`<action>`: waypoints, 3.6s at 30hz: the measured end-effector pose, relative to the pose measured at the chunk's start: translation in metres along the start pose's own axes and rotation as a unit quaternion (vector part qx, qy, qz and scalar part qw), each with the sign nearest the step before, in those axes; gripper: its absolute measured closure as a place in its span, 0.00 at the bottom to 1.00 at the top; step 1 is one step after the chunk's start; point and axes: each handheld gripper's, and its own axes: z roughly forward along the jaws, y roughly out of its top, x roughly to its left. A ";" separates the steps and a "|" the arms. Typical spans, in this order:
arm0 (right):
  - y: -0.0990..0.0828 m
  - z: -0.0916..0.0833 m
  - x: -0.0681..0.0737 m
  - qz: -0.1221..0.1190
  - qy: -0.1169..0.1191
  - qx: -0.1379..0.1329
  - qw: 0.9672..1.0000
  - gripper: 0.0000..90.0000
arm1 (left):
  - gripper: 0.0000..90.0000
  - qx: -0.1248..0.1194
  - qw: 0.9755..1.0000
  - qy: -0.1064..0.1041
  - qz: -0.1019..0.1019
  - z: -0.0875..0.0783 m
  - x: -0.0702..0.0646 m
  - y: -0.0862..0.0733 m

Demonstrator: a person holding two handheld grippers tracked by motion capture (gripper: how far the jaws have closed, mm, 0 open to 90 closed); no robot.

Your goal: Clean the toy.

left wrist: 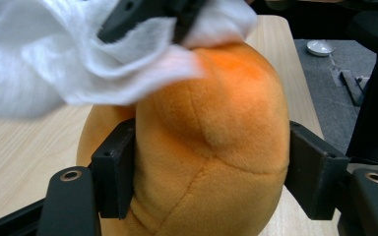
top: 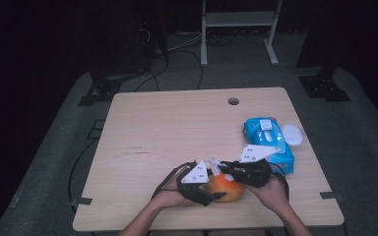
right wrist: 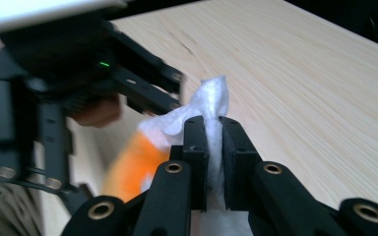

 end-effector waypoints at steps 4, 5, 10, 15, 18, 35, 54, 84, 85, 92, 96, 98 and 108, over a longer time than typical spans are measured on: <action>-0.007 -0.004 -0.015 0.023 -0.013 0.016 1.000 0.91 | 0.34 0.003 1.000 -0.002 0.010 0.000 -0.001 0.000; -0.010 -0.006 -0.019 0.027 -0.021 0.021 0.999 0.91 | 0.34 0.003 1.000 -0.002 0.011 0.000 -0.001 0.000; -0.025 -0.022 -0.028 0.051 -0.033 0.025 0.998 0.91 | 0.33 0.000 1.000 -0.003 0.011 0.001 0.000 0.000; -0.023 -0.022 -0.023 0.052 -0.022 0.014 0.998 0.91 | 0.32 0.007 1.000 -0.003 0.026 0.003 -0.003 0.002; -0.011 -0.011 -0.014 0.042 0.006 0.006 0.999 0.91 | 0.32 0.012 0.999 -0.003 0.035 0.003 -0.005 0.003; -0.022 -0.025 -0.026 0.075 -0.001 -0.005 0.997 0.91 | 0.33 0.000 1.000 0.017 -0.012 0.002 0.004 0.002; 0.005 -0.007 0.003 0.030 0.037 -0.024 0.999 0.91 | 0.30 -0.012 0.996 0.050 -0.074 0.005 0.010 0.004; -0.023 -0.015 -0.020 0.061 0.001 -0.032 0.998 0.91 | 0.34 -0.043 0.986 0.035 -0.155 -0.017 0.038 -0.016; -0.025 -0.016 -0.024 0.068 -0.001 -0.036 0.997 0.91 | 0.34 -0.042 0.987 0.034 -0.154 -0.017 0.038 -0.016; -0.033 -0.019 -0.049 0.115 -0.033 -0.048 0.992 0.91 | 0.34 -0.036 0.989 0.028 -0.139 -0.016 0.034 -0.015; -0.038 -0.017 -0.057 0.137 -0.033 -0.056 0.989 0.91 | 0.34 -0.035 0.990 0.026 -0.134 -0.015 0.032 -0.014; -0.034 -0.017 -0.052 0.128 -0.033 -0.055 0.990 0.91 | 0.33 -0.031 0.991 0.027 -0.128 -0.014 0.031 -0.013; -0.021 -0.016 -0.041 0.094 -0.045 -0.045 0.994 0.91 | 0.32 -0.025 0.992 0.029 -0.117 -0.014 0.029 -0.011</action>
